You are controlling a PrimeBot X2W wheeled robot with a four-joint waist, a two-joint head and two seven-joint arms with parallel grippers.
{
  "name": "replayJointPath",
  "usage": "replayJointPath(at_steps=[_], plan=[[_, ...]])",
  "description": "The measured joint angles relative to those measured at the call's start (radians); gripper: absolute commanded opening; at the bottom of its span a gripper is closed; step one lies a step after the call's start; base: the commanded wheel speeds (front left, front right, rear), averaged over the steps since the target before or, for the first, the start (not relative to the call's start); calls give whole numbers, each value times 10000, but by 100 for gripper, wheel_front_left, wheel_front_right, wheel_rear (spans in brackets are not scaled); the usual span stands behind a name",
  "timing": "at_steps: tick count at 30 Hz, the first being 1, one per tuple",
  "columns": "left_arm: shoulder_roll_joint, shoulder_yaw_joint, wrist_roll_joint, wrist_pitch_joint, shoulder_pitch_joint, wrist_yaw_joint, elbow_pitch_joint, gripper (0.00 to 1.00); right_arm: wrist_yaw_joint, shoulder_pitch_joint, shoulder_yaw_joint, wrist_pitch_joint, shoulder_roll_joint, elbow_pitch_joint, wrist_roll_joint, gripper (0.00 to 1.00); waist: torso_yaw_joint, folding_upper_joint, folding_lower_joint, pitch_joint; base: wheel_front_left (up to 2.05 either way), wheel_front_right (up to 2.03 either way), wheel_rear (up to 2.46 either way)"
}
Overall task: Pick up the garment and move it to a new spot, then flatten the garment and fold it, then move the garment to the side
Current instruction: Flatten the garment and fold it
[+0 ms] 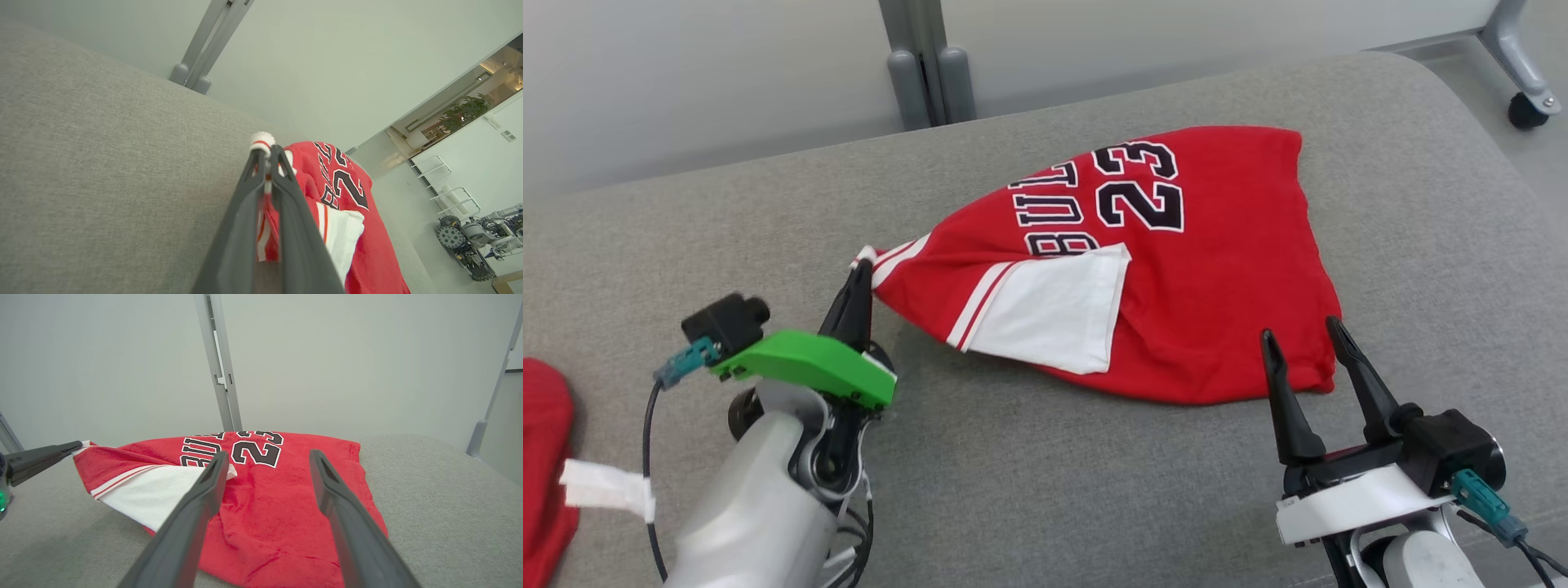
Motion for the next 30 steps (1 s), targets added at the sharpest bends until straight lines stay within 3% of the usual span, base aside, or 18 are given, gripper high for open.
replayJointPath(at_steps=[6,7,8,9,12,13,15,17,23,30], plan=[[-128,2036,1952,2,1538,-46,-865,0,0,139,31,0,0,46,-138,100,576,0,0,-102,0,0,0],[-209,2343,2272,0,1705,-46,-1011,6,0,142,71,0,0,52,-142,100,648,0,0,-127,0,0,0],[-313,2677,2615,2,1884,-38,-1183,49,0,142,100,0,2,56,-144,100,701,0,0,-154,0,0,0],[-399,2982,3003,2,2022,19,-1373,100,0,142,117,0,0,58,-142,100,730,0,0,-180,0,0,0],[-577,3967,4512,-19,2438,420,-2320,100,0,142,171,0,2,58,-142,100,751,0,0,-227,0,0,0],[-700,4399,6017,-17,2857,815,-3281,100,0,141,188,0,0,48,-138,100,729,0,0,-199,0,0,0],[-945,4592,7641,-19,3572,1365,-4337,100,0,142,159,0,-2,44,-134,100,694,0,0,-148,0,0,0],[-1032,4460,8498,-17,4010,1515,-4870,100,0,142,144,0,-4,40,-134,100,659,0,0,-113,0,0,0],[-1133,2219,10719,-25,4540,997,-4516,100,0,129,52,0,-4,27,-98,100,652,0,0,64,0,0,0],[-1338,740,10937,134,3665,832,-2429,100,0,-177,161,0,2,29,-79,100,600,0,0,367,0,0,0]])
